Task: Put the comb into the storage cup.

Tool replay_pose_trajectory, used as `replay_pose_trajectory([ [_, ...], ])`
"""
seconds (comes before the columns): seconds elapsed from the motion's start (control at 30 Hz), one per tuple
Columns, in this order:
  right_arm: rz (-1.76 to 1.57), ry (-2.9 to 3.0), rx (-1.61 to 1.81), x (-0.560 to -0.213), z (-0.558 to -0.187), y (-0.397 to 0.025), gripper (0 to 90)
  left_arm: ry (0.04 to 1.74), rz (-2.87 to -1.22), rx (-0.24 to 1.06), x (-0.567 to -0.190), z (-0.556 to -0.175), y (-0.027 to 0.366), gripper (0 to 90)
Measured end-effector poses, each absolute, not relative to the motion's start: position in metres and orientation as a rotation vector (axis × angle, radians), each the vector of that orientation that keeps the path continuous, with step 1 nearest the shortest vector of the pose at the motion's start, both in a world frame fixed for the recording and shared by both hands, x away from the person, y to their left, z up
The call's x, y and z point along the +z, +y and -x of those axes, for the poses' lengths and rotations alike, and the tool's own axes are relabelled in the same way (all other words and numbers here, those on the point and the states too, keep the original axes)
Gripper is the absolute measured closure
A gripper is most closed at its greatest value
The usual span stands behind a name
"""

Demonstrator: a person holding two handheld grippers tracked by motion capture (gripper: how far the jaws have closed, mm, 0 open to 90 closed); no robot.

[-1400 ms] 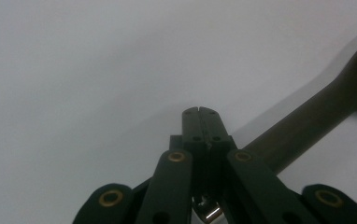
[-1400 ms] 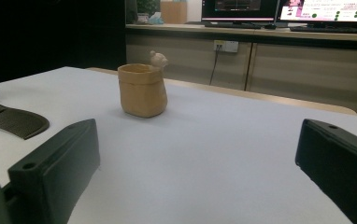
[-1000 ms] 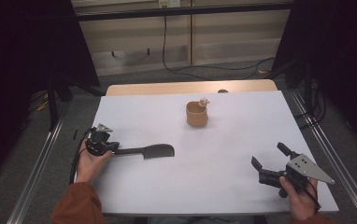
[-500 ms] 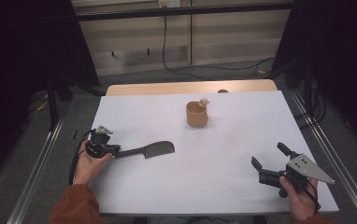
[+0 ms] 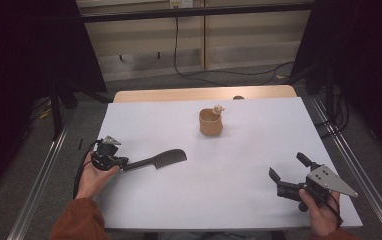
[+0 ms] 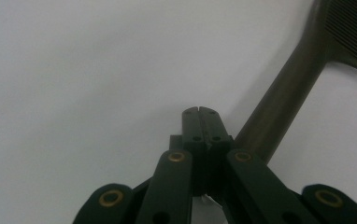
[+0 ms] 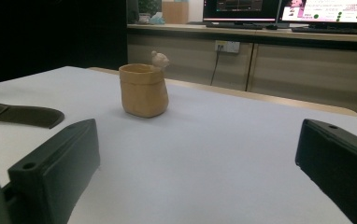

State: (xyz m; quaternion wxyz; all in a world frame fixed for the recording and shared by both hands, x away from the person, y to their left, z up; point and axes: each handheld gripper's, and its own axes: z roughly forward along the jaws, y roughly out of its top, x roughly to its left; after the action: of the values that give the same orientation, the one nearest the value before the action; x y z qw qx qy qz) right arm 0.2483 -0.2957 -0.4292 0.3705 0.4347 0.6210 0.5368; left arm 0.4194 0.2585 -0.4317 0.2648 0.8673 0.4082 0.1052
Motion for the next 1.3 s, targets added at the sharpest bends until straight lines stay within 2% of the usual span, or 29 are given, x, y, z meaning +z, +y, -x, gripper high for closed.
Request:
replay_pose_trajectory([
  [0.63, -1.11, 1.594, 1.374, -0.429, -0.249, -0.295, 0.0, 1.092, -2.364, 0.14, -0.429, -0.414, 0.265, 90.0],
  [0.9, -1.11, 1.592, 1.376, -0.429, -0.249, -0.296, 0.0, 1.089, -2.362, 0.134, -0.429, -0.413, 0.265, 90.0],
  [1.07, -1.113, 1.596, 1.37, -0.43, -0.249, -0.296, 0.0, 1.084, -2.357, 0.239, -0.429, -0.414, 0.266, 89.0],
  [1.3, -1.11, 1.593, 1.373, -0.429, -0.249, -0.295, 0.0, 1.08, -2.282, 0.321, -0.424, -0.414, 0.274, 78.9],
])
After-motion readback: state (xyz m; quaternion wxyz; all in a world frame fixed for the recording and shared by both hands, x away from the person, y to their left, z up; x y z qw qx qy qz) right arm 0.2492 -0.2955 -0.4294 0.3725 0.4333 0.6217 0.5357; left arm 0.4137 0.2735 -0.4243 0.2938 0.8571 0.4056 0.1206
